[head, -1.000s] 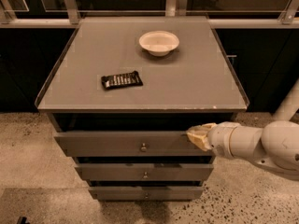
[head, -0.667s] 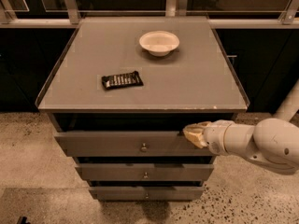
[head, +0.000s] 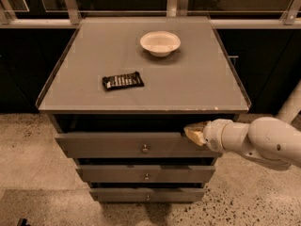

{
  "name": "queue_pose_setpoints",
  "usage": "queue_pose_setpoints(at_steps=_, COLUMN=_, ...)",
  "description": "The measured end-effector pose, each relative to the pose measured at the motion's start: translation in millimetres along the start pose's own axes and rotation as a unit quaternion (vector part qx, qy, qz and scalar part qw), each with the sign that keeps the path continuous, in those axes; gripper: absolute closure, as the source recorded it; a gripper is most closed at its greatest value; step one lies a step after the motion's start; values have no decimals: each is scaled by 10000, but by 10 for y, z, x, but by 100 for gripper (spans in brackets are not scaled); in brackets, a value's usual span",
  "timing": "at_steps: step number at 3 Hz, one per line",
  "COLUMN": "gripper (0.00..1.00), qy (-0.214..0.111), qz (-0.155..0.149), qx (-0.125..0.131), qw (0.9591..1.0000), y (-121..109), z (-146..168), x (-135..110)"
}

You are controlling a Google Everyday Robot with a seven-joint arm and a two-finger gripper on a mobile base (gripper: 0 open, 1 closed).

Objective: Open top drawer

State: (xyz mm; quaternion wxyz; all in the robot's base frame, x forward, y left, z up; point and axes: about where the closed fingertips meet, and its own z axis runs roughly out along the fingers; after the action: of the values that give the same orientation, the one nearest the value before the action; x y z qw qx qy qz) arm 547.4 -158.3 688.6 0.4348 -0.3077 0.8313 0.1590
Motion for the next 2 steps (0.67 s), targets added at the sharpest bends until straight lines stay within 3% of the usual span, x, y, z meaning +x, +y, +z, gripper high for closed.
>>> queue_pose_setpoints(at_steps=2, gripper=100, qy=-17, qz=23, qx=36, qw=10000, y=-33, z=46, x=-26)
